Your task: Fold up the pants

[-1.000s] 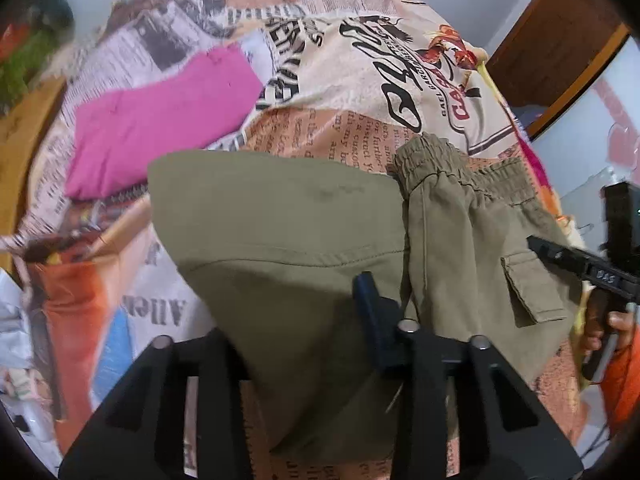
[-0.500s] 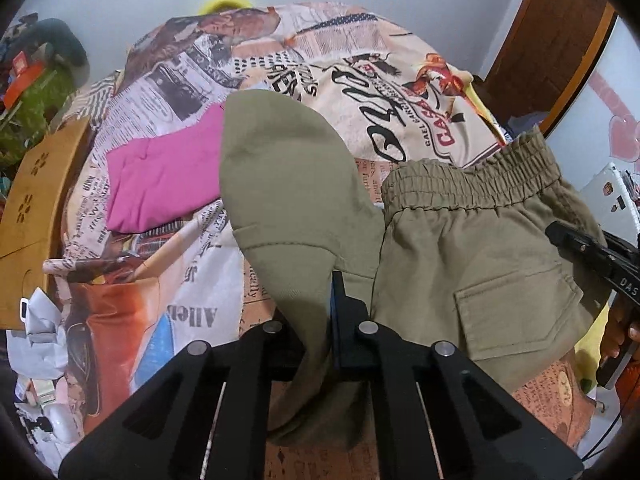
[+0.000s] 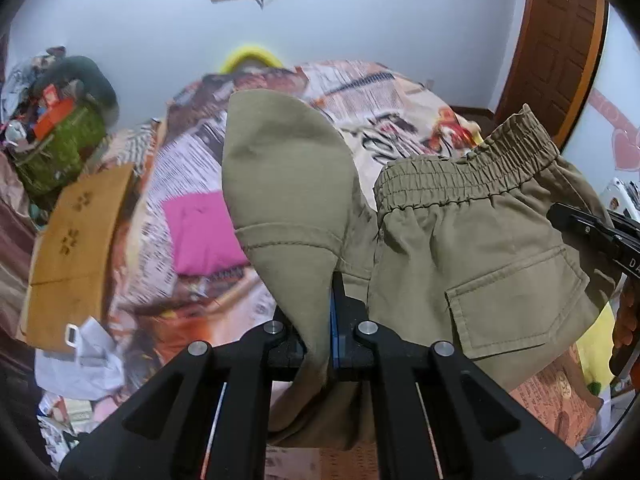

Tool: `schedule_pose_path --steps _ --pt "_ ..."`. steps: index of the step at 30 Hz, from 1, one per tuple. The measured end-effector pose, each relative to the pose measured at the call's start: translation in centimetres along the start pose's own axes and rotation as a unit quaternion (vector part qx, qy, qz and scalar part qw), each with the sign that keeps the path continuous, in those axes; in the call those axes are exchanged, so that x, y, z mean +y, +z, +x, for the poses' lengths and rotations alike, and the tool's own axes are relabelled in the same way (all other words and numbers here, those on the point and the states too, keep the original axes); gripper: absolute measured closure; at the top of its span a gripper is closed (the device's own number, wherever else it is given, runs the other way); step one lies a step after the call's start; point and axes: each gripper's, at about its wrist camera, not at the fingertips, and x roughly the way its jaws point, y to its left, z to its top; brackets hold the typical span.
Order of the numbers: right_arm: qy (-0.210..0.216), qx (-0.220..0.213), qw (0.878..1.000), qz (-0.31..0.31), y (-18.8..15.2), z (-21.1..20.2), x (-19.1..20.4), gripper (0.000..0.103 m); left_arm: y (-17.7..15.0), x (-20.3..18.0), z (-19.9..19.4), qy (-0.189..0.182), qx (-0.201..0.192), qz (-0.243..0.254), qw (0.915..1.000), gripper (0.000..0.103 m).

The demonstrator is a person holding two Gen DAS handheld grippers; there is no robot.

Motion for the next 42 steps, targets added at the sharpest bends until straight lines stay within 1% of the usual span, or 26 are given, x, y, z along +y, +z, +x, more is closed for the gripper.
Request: schedule_pose_path --steps 6,11,15,18,21,25,30,35,39,42 --pt "0.006 -0.02 1.0 -0.014 3.0 1.7 1.9 0.093 2.2 3.4 -0.4 0.018 -0.027 -0.019 0.9993 0.096" --pt "0.013 -0.032 0.999 -0.021 6.0 4.6 3.4 0.093 3.9 6.5 0.3 0.035 -0.038 -0.032 0.9982 0.096" --pt "0.019 -0.035 0.999 -0.033 7.6 7.1 4.8 0.093 5.1 9.1 1.6 0.06 -0.045 -0.034 0.9966 0.096" --pt "0.021 -0.034 0.998 -0.041 8.8 9.5 5.9 0.093 5.7 11.2 3.2 0.076 -0.043 -0.047 0.9951 0.096" --pt "0.026 -0.03 0.998 -0.043 9.7 12.3 6.6 0.093 6.1 13.4 5.5 0.088 -0.033 -0.06 0.9938 0.096" --pt "0.028 -0.021 0.999 -0.04 10.3 15.8 6.9 0.093 6.5 15.6 8.7 0.103 -0.022 -0.064 0.9923 0.096" --pt "0.018 -0.001 0.999 -0.038 10.2 20.0 6.6 0.093 6.7 17.3 13.3 0.106 0.003 -0.065 0.9922 0.096" --pt "0.0 0.026 0.999 -0.037 9.3 23.4 5.5 0.093 6.2 18.4 17.9 0.11 0.033 -0.067 0.9912 0.096" --pt "-0.009 0.056 0.998 -0.022 8.2 25.6 4.3 0.093 5.0 18.9 21.5 0.111 0.06 -0.059 0.9903 0.094" --pt "-0.021 0.079 0.996 -0.018 7.1 26.8 3.5 0.093 3.8 19.4 23.6 0.124 0.086 -0.062 0.9867 0.091"
